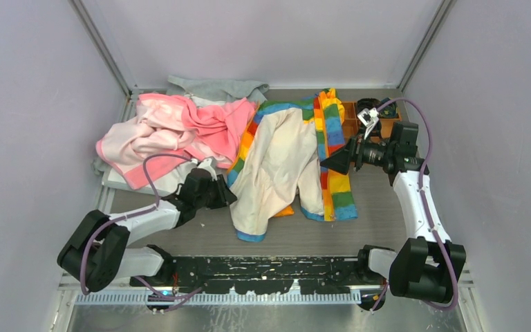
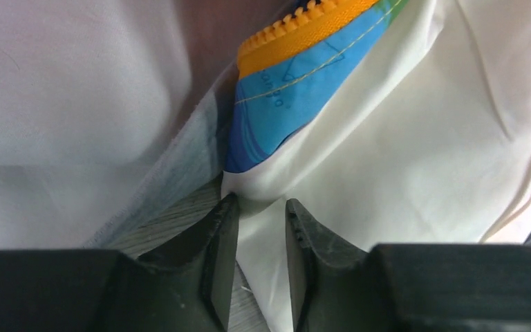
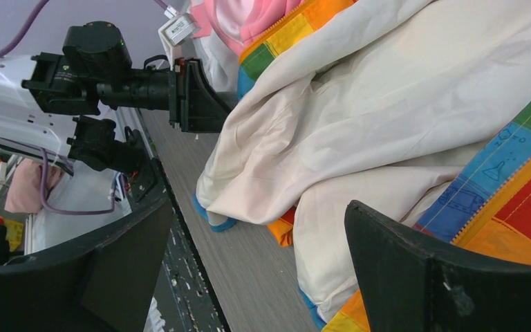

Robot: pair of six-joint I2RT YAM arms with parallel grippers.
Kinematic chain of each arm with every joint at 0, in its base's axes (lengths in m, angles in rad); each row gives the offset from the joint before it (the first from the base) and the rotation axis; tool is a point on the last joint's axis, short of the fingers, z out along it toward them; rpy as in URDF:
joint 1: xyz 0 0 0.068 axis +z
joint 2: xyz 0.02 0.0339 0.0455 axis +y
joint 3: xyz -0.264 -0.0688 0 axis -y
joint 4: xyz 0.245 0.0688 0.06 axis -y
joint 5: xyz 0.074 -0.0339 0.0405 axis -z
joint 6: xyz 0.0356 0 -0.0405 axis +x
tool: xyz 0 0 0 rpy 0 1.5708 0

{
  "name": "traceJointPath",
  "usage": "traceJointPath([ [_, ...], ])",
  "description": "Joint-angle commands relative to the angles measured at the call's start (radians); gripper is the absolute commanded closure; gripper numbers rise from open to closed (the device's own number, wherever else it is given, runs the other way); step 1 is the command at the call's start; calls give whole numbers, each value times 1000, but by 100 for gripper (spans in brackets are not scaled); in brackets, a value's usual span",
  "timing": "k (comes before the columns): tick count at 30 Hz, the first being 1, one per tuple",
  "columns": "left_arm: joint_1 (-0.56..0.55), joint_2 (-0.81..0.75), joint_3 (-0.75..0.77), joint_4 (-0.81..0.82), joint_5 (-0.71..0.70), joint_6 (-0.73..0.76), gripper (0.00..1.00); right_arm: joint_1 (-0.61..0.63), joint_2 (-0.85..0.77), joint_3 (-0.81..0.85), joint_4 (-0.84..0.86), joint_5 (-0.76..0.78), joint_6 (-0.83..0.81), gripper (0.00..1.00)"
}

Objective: Zip up the jacket
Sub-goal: Flatten out the jacket at the center of the board.

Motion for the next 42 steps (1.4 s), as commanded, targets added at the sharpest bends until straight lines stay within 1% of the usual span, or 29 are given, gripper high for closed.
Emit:
traceJointPath([
  [1, 7, 10, 43, 55, -6, 33, 69, -4, -23, 46, -12, -42, -25, 0],
  [4, 6, 6, 61, 9, -26, 57, 69, -4, -26, 50, -20, -50, -25, 0],
  [5, 8, 1, 70, -24, -37, 68, 67, -4, -29, 51, -21, -51, -25, 0],
  [7, 7, -11, 85, -90, -67, 86, 57, -4, -36, 49, -21, -51, -27, 0],
  [10, 7, -37, 73, -117, -78, 107, 51, -3, -40, 48, -22, -49, -30, 0],
  [13, 7, -45, 71, -114, -75, 131, 50, -4, -36, 50, -22, -51, -29, 0],
  [16, 8, -17, 75, -82, -57, 151, 51, -4, -37, 48, -21, -50, -31, 0],
  [17, 7, 2, 80, -71, -49, 154, 53, -4, -39, 46, -22, -49, -32, 0],
  [19, 7, 43, 100, -62, -33, 164, 60, -4, -39, 45, -22, -46, -34, 0],
  [20, 8, 63, 110, -61, -29, 168, 66, -4, -39, 45, -23, -45, -36, 0],
  [23, 7, 100, 142, -77, -7, 179, 90, -5, -38, 44, -26, -44, -39, 0],
  [25, 8, 92, 169, -121, 2, 189, 100, -5, -34, 44, -28, -42, -42, 0],
  [27, 7, 53, 200, -196, -5, 205, 100, -6, -34, 47, -30, -43, -42, 0],
  [31, -8, -78, 315, -412, -71, 276, 100, -6, -32, 49, -31, -46, -42, 0],
  [32, -25, -116, 345, -453, -99, 300, 100, -5, -33, 50, -32, -46, -42, 0],
  [34, -101, -150, 424, -535, -178, 362, 100, -5, -33, 51, -33, -46, -42, 0],
  [37, -238, -120, 551, -637, -227, 399, 100, -6, -31, 56, -37, -40, -42, 0],
  [39, -338, -51, 647, -691, -212, 399, 100, -6, -32, 55, -38, -29, -44, 0],
  [42, -476, 93, 773, -742, -126, 383, 100, -7, -30, 60, -40, 8, -44, 0],
])
